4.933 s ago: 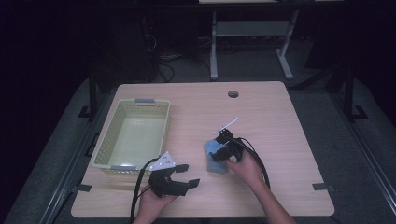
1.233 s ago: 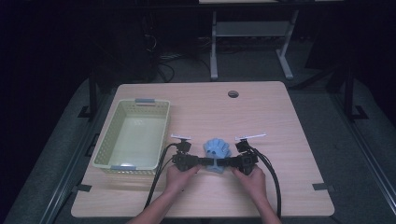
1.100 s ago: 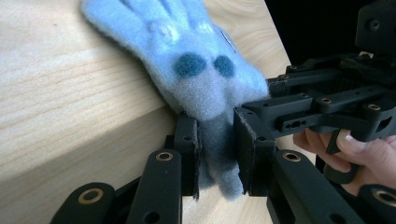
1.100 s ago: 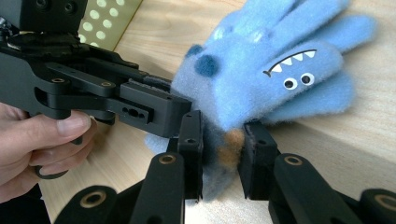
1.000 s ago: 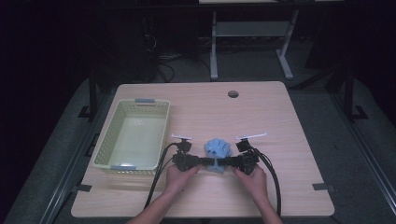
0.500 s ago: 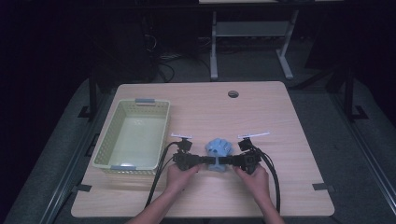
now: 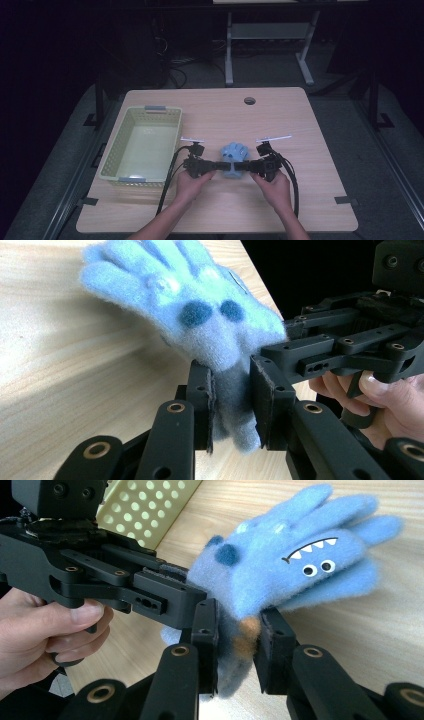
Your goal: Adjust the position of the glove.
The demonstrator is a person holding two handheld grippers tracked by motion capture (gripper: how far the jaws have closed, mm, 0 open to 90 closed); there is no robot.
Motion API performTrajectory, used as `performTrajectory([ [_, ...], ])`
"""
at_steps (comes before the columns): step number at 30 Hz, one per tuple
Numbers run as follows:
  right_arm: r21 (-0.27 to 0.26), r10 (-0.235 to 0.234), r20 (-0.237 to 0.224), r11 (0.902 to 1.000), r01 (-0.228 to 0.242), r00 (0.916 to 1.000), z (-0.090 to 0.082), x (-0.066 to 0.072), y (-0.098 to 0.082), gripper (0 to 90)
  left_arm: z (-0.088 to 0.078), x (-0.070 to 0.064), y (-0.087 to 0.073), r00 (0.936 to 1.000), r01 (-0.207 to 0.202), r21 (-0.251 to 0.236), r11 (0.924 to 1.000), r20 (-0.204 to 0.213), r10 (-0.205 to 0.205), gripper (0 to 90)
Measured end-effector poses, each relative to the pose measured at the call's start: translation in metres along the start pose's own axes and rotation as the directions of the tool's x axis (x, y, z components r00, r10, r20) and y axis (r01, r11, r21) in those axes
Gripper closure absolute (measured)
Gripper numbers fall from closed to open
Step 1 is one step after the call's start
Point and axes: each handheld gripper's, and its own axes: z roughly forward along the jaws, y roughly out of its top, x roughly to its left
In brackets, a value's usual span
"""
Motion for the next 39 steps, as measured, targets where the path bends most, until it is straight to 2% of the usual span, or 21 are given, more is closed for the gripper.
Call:
performTrajectory([
  [17, -0.002, -0.018, -0.003, 0.9998, 0.018, 0.9998, -0.002, 0.011, 0.010, 73.7, -0.014, -0.005, 0.008, 0.9999, -0.016, -0.004, 0.9999, -0.004, 0.016, 71.9],
  [19, -0.005, -0.033, -0.006, 0.9995, 0.033, 0.9994, -0.002, 0.014, 0.013, 73.7, -0.018, -0.007, 0.010, 0.9998, -0.021, -0.009, 0.9997, -0.005, 0.021, 71.9],
  [25, -0.005, -0.033, -0.023, 0.9995, 0.033, 0.9992, -0.002, 0.020, 0.020, 73.6, -0.027, -0.011, 0.014, 0.9992, -0.037, -0.015, 0.9992, -0.015, 0.037, 71.9],
  [28, -0.009, -0.051, -0.022, 0.9986, 0.051, 0.9984, -0.002, 0.026, 0.026, 73.7, -0.034, -0.012, 0.017, 0.9989, -0.043, -0.026, 0.9987, -0.016, 0.043, 71.9],
  [37, -0.005, -0.066, -0.030, 0.9978, 0.066, 0.9974, 0.000, 0.037, 0.035, 73.9, -0.047, -0.012, 0.021, 0.9991, -0.042, -0.029, 0.9987, -0.008, 0.041, 72.1],
  [39, -0.003, -0.068, -0.039, 0.9977, 0.068, 0.9969, 0.002, 0.040, 0.038, 73.9, -0.052, -0.012, 0.023, 0.9986, -0.053, -0.026, 0.9982, -0.010, 0.053, 72.1],
])
